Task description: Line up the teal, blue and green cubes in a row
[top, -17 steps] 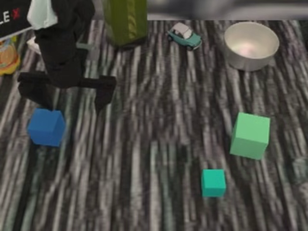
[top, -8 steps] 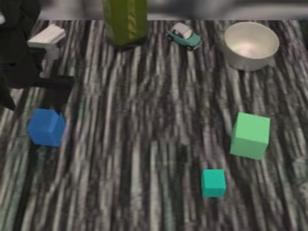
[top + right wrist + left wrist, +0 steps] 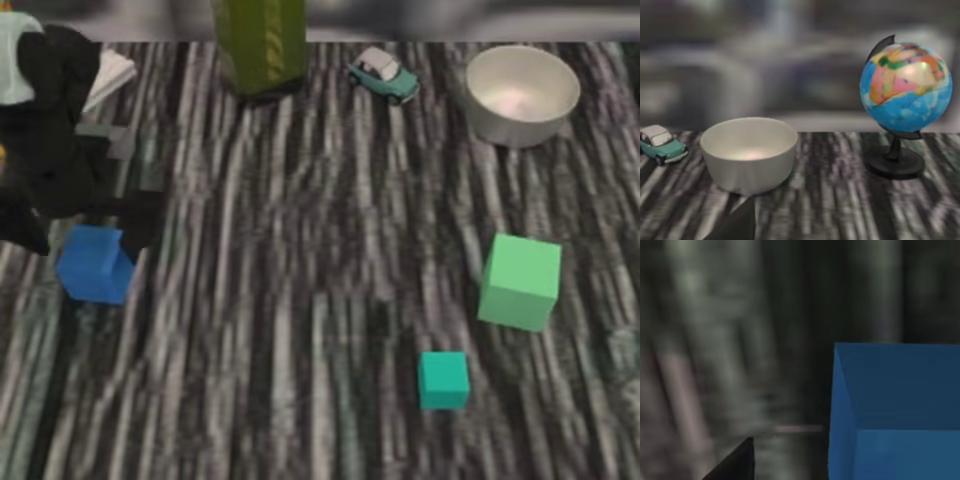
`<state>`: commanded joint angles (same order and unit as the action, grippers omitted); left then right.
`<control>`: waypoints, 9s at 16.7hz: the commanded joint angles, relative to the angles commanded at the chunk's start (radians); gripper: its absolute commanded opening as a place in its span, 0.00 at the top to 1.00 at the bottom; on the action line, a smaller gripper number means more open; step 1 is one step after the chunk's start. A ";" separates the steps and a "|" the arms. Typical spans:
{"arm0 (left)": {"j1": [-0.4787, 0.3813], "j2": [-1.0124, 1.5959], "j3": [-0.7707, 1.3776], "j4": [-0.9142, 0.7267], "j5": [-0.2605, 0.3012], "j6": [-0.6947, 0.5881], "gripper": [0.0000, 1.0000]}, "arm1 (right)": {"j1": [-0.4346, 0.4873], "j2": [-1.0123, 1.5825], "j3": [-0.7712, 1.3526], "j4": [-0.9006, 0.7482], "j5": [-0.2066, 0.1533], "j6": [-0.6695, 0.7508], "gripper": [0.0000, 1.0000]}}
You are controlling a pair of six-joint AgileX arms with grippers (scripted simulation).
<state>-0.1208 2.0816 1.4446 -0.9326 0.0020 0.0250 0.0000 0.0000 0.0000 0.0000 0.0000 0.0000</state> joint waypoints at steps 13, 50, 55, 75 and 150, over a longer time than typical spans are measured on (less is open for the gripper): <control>0.002 0.052 -0.081 0.132 0.000 0.002 0.38 | 0.000 0.000 0.000 0.000 0.000 0.000 0.00; -0.200 -0.024 0.136 -0.165 0.000 -0.224 1.00 | 0.000 0.000 0.000 0.000 0.000 0.000 0.00; -0.520 0.004 0.206 -0.215 -0.006 -0.628 1.00 | 0.000 0.000 0.000 0.000 0.000 0.000 0.00; -0.786 0.062 0.085 -0.011 -0.013 -0.917 1.00 | 0.000 0.000 0.000 0.000 0.000 0.000 0.00; 0.141 -2.082 -1.445 0.933 -0.002 -0.025 0.00 | 0.374 2.004 1.570 -1.137 0.001 -0.937 0.00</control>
<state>0.0200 0.0000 0.0000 0.0000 0.0000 0.0000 0.3737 2.0041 1.5701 -1.1367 0.0015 -0.9371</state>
